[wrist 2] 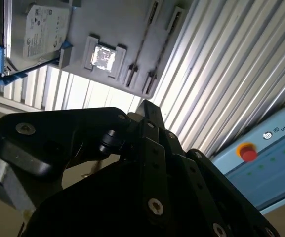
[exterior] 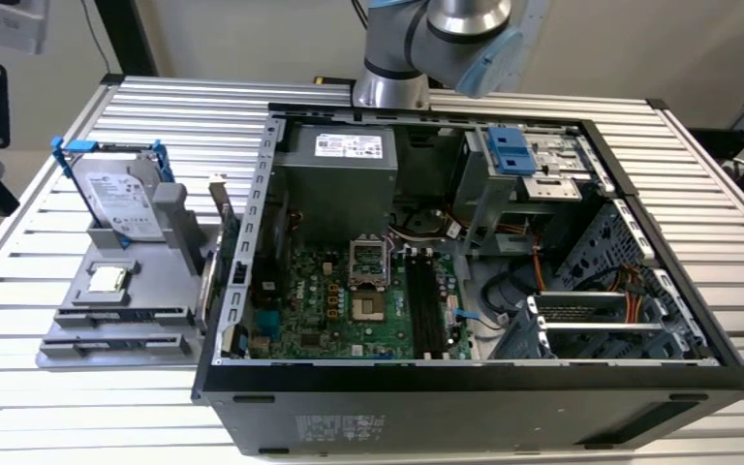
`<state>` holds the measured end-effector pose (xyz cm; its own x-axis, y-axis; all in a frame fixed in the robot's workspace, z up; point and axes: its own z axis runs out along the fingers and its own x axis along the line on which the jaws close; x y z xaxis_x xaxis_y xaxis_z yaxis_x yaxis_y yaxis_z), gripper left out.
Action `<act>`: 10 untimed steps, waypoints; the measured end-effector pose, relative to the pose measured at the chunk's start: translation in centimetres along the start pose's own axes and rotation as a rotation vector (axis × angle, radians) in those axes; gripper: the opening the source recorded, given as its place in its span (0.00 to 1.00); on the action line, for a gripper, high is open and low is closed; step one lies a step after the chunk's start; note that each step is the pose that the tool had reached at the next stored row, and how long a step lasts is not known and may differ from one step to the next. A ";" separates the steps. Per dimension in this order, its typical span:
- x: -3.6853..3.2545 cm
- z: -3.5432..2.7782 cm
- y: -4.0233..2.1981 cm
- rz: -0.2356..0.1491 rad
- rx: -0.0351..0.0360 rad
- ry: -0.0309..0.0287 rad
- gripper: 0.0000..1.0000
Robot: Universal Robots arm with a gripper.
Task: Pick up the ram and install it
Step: 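Pick up the ram and move it above insertion slot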
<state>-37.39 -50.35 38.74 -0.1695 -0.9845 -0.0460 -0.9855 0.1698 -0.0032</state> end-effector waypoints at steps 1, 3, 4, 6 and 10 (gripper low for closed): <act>0.00 0.00 0.00 -0.011 -0.0002 -0.0001 0.00; 0.00 0.00 0.01 -0.035 -0.0013 0.0000 0.00; 0.00 0.00 0.02 -0.047 -0.0019 0.0000 0.00; 0.00 0.00 0.01 -0.070 -0.0029 -0.0002 0.00; 0.00 -0.01 0.01 -0.109 -0.0048 -0.0002 0.00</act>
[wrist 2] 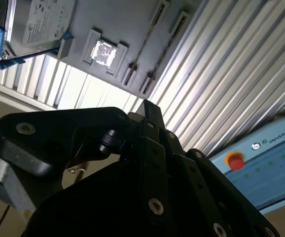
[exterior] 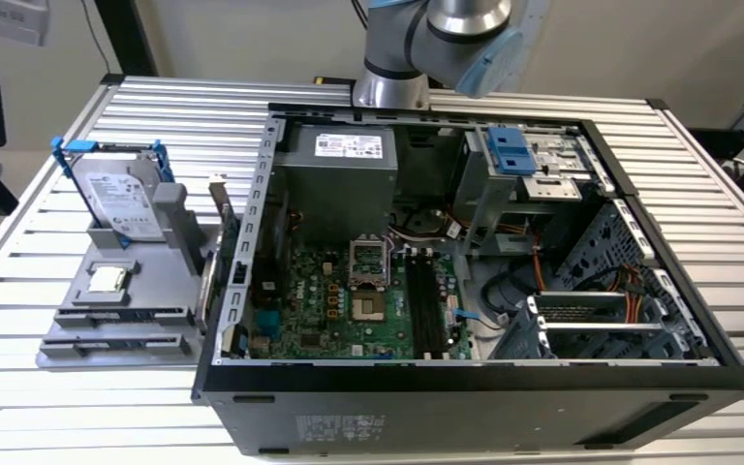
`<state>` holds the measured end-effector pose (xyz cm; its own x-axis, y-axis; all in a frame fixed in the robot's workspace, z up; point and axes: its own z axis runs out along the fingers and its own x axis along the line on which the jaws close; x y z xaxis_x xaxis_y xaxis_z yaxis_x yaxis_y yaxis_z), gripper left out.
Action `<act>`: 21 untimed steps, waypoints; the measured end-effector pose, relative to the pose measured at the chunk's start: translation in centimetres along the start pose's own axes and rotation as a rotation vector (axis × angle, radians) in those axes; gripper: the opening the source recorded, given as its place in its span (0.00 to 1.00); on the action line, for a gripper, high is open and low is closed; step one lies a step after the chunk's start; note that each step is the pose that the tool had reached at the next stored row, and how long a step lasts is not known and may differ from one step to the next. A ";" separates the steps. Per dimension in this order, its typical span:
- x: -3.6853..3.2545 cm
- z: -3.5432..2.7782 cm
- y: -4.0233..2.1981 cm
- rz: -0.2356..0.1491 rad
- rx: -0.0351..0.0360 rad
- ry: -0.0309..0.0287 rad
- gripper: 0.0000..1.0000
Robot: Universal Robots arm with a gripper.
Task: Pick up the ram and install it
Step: 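Pick up the ram and move it above insertion slot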
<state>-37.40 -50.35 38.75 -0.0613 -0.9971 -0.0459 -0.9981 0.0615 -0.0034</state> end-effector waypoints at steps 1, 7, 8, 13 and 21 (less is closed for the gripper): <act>0.00 0.00 0.00 -0.007 -0.0003 0.0000 0.00; 0.00 0.02 0.00 -0.040 -0.0018 -0.0002 0.00; 0.00 0.03 0.00 -0.043 -0.0019 -0.0002 0.00; 0.00 0.06 0.00 -0.056 -0.0026 -0.0002 0.00; 0.01 0.13 0.00 -0.103 -0.0047 -0.0004 0.00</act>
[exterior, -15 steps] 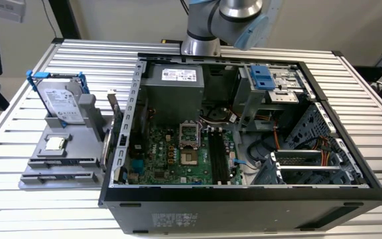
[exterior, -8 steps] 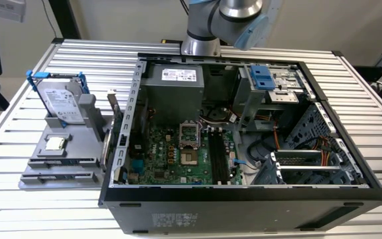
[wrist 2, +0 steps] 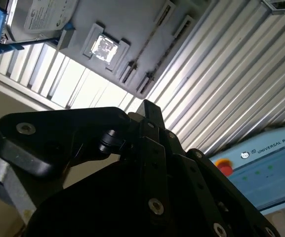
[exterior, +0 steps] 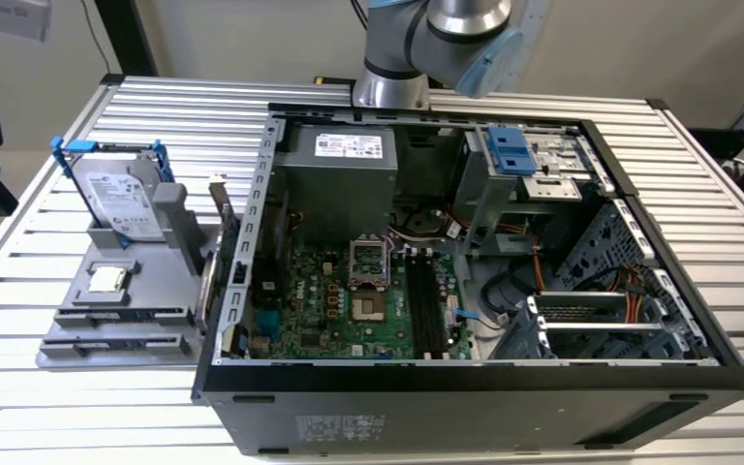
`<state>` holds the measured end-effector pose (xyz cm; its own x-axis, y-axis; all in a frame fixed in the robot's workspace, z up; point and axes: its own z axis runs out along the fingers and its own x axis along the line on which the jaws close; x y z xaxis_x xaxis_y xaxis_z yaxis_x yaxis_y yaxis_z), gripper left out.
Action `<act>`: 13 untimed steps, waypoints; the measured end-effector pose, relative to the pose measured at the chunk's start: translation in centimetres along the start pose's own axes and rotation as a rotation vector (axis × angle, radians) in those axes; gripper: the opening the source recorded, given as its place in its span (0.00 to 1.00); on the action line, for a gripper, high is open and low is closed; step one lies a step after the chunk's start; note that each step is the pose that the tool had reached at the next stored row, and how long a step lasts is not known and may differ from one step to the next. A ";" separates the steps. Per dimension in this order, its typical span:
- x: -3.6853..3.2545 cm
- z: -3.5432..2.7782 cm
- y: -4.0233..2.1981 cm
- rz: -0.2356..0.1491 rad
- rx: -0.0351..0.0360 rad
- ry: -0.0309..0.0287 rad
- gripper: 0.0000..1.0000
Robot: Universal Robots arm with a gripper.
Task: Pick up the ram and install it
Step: 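Pick up the ram and move it above insertion slot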
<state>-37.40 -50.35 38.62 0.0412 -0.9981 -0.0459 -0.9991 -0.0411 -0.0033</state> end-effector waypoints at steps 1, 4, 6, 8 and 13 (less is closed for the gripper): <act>0.00 0.01 0.00 -0.007 -0.0003 0.0000 0.00; 0.00 0.04 0.00 -0.020 -0.0012 -0.0001 0.00; 0.00 0.04 0.00 -0.023 -0.0014 -0.0001 0.00; 0.01 0.04 -0.01 -0.023 -0.0015 -0.0001 0.00; 0.01 0.06 0.00 -0.023 -0.0012 -0.0003 0.00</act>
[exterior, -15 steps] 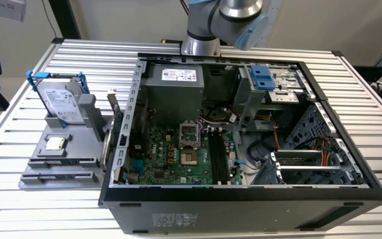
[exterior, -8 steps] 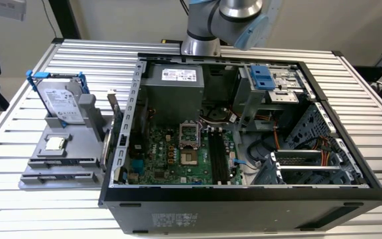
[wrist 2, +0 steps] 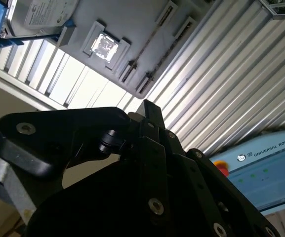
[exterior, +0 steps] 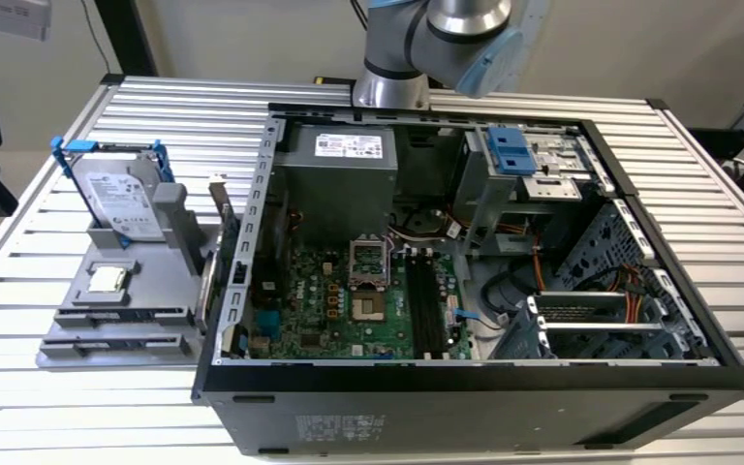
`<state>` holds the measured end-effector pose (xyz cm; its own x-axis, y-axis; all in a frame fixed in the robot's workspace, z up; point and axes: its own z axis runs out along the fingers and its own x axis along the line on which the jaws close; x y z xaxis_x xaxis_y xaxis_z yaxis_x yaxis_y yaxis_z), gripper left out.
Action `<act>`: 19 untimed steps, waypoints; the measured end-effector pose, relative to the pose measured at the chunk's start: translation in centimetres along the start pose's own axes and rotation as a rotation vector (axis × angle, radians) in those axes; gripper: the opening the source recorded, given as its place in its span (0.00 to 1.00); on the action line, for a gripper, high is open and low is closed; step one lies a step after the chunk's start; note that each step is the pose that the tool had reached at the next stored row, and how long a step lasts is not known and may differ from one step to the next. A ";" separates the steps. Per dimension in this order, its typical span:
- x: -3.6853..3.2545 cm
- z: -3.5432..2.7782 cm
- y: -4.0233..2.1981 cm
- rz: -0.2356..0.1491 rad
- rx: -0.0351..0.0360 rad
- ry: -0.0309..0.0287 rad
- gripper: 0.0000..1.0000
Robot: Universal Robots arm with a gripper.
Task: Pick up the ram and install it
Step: 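Pick up the ram and move it above insertion slot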
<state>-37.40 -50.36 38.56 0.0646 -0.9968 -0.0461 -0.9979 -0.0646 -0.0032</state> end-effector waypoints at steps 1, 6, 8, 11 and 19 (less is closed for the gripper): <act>0.00 0.00 0.00 0.000 0.0000 0.0000 1.00; -0.01 -0.02 0.00 0.000 -0.0003 0.0002 1.00; -0.01 -0.03 -0.01 0.000 -0.0003 0.0003 1.00; 0.00 -0.01 0.00 0.000 -0.0001 0.0001 1.00; -0.01 0.04 0.01 0.008 0.0003 0.0001 1.00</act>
<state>-37.40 -50.34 38.52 0.0564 -0.9973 -0.0460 -0.9984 -0.0563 -0.0031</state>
